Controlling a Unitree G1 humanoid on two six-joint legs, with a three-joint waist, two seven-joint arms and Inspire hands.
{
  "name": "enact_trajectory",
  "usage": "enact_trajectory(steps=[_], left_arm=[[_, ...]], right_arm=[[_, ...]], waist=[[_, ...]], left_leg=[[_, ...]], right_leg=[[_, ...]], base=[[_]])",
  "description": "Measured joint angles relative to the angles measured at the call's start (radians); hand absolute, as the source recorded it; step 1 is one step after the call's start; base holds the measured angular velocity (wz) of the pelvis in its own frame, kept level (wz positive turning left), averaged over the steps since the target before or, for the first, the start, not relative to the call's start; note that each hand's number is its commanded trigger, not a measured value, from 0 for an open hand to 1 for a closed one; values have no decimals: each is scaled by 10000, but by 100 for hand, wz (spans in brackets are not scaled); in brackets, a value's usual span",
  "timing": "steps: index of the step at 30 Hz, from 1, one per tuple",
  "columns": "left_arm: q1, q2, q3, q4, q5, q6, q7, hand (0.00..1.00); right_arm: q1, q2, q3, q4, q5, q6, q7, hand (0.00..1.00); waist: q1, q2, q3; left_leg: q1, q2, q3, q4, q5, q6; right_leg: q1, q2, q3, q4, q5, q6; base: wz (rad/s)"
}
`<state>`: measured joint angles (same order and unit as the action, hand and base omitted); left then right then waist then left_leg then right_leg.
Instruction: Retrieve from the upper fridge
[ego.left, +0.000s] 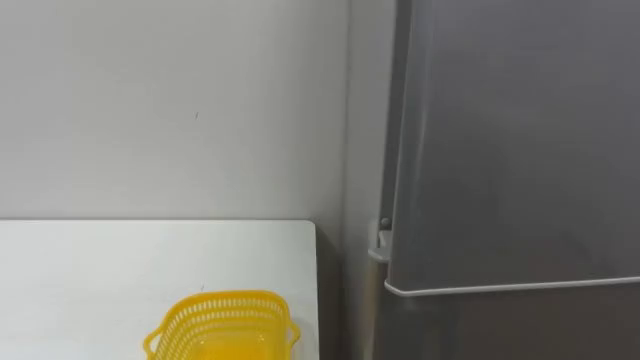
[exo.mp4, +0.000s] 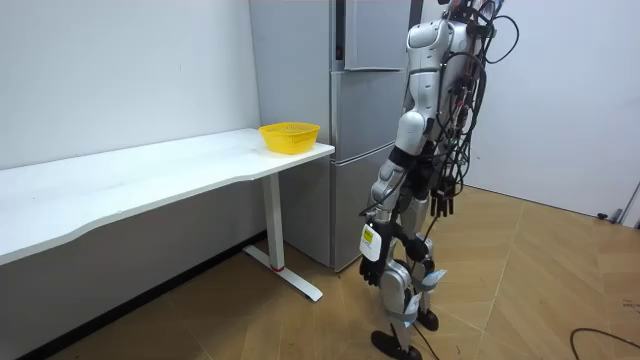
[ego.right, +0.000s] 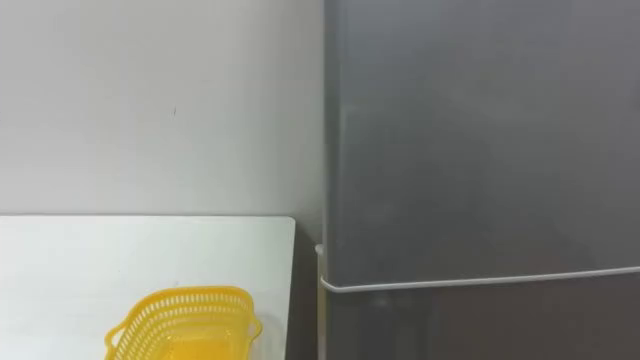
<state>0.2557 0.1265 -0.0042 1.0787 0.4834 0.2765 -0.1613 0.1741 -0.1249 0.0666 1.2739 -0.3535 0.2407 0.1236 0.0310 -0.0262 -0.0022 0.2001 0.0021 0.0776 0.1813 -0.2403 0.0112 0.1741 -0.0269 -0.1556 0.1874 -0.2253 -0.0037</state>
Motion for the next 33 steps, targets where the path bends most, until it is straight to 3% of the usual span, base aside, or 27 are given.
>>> enact_trajectory(steps=[17, 21, 28, 33], left_arm=[[39, 2, 28, 13, -213, 12, 186, 0], [84, -23, 299, 21, -247, 26, 260, 0], [200, -52, 650, 24, -1560, 9, 658, 0], [249, -163, 1427, 7, -3035, -44, 1238, 0]], right_arm=[[-6, -2, -15, 15, 344, -4, 1, 0], [-7, 2, -15, -1, 339, 1, 6, 0], [-3, 1, -28, 60, 340, 5, 2, 0], [8, -25, -143, -41, 302, 1, -45, 0]], waist=[[-17, 67, 6], [-15, 67, 5], [-9, 65, 8], [12, 72, 11]], left_leg=[[16, 7, -125, -138, 0, 0], [3, 0, -161, -138, 0, 0], [13, -54, -250, 17, 0, 0], [-89, -80, -362, 81, -18, 25]], right_leg=[[11, 12, -128, -9, 0, -1], [33, 13, -154, 8, 0, 0], [188, -12, -289, -23, -47, 21], [154, -71, -453, 5, -101, 42]], base=[[1], [1], [6], [10]])
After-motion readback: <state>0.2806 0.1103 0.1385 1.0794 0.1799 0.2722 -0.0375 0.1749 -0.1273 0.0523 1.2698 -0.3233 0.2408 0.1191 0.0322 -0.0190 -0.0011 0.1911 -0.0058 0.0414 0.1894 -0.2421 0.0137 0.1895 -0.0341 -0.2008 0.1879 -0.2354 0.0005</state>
